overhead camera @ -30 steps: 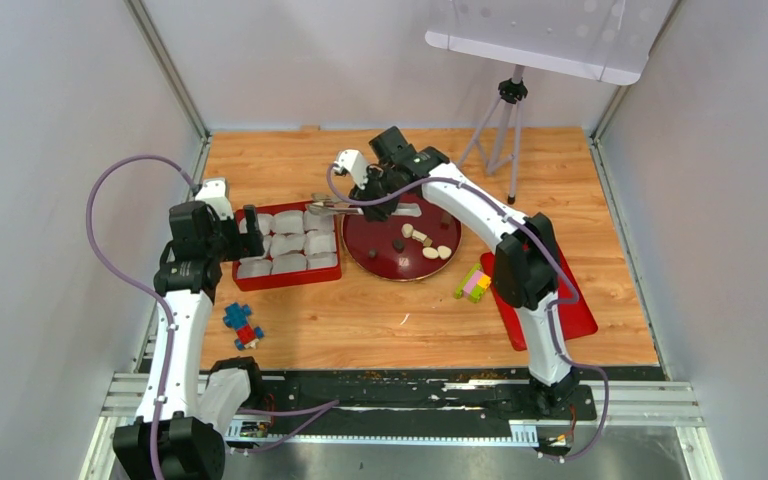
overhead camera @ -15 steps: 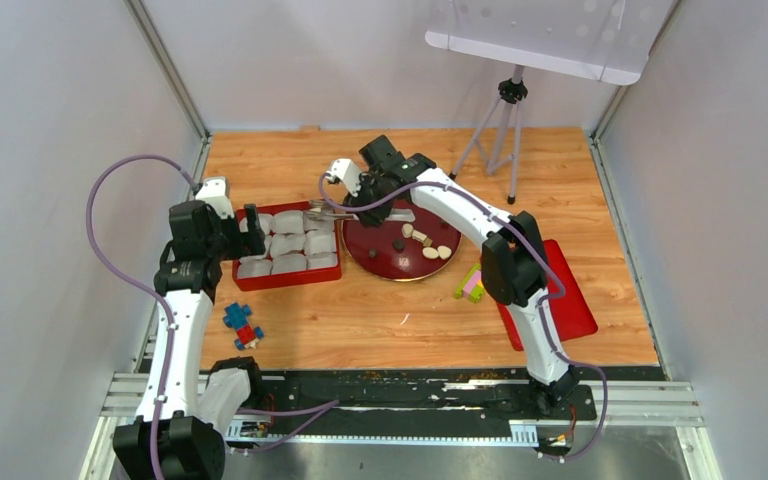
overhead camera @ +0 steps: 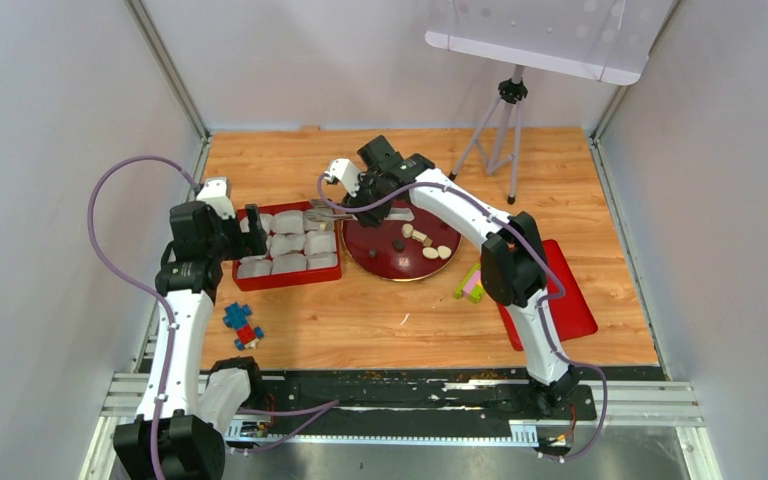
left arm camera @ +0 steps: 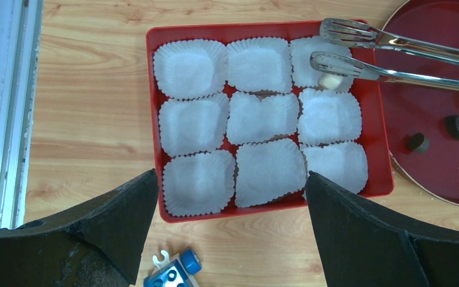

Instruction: Pack the chocolate

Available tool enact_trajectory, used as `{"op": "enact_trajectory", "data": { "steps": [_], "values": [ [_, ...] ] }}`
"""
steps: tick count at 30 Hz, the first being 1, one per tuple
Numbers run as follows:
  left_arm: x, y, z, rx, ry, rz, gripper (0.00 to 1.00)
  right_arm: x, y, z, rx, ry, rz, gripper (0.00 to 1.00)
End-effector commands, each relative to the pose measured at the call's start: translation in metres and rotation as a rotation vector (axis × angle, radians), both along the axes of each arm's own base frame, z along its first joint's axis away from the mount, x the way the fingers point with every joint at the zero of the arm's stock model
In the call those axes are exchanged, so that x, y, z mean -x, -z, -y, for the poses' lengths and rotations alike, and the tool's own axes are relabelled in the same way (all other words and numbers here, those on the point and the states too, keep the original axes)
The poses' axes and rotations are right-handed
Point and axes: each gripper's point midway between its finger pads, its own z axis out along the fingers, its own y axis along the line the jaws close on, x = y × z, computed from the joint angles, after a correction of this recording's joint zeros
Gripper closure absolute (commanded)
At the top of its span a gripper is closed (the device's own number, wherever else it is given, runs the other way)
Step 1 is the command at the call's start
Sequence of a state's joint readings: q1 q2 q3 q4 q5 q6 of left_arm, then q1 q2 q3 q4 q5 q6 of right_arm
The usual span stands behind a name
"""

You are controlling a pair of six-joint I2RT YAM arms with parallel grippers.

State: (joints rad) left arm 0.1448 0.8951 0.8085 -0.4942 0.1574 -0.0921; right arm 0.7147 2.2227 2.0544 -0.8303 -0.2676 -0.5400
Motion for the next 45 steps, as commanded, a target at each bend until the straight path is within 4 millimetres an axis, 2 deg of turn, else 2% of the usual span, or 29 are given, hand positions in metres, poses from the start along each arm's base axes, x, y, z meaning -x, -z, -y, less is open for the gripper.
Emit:
{"op": "enact_trajectory", "data": {
  "steps": [1, 5, 8, 12, 16, 19, 24, 28, 32, 35, 38, 45],
  "values": [
    [-0.006, -0.008, 0.002, 0.020, 0.004, 0.040, 0.00, -0.011, -0.035, -0.013, -0.072, 0.012, 0.081, 0.59],
    [-0.007, -0.008, 0.003, 0.025, 0.008, 0.044, 0.00, -0.013, -0.047, -0.016, -0.094, 0.016, 0.097, 0.62],
    [-0.008, -0.011, 0.004, 0.027, 0.012, 0.047, 0.00, -0.012, -0.073, -0.017, -0.134, 0.018, 0.127, 0.65],
    [-0.012, -0.011, 0.004, 0.027, 0.021, 0.054, 0.00, -0.001, -0.110, -0.007, -0.171, 0.009, 0.173, 0.66],
    [-0.018, -0.013, 0.007, 0.027, 0.047, 0.066, 0.00, 0.017, -0.133, 0.016, -0.175, -0.002, 0.192, 0.67],
    [-0.022, -0.014, 0.013, 0.042, 0.084, 0.074, 0.00, 0.035, -0.135, 0.044, -0.147, -0.003, 0.184, 0.68],
    [-0.029, -0.029, 0.042, 0.077, 0.242, 0.138, 0.00, 0.052, -0.103, 0.100, -0.049, 0.049, 0.116, 0.70],
    [-0.030, -0.032, 0.053, 0.009, 0.324, 0.132, 0.00, 0.056, -0.081, 0.145, 0.012, 0.112, 0.064, 0.70],
    [-0.026, -0.031, 0.063, -0.049, 0.409, 0.118, 0.00, 0.063, -0.057, 0.175, 0.097, 0.113, 0.002, 0.68],
    [-0.024, -0.028, 0.063, -0.050, 0.402, 0.094, 0.00, 0.064, -0.046, 0.185, 0.120, 0.126, -0.020, 0.63],
    [-0.021, -0.019, 0.059, -0.040, 0.370, 0.046, 0.00, 0.061, -0.043, 0.187, 0.128, 0.139, -0.015, 0.60],
    [-0.021, -0.015, 0.060, -0.017, 0.355, 0.035, 0.00, 0.038, -0.039, 0.192, 0.157, 0.187, 0.015, 0.57]
  ]
}}
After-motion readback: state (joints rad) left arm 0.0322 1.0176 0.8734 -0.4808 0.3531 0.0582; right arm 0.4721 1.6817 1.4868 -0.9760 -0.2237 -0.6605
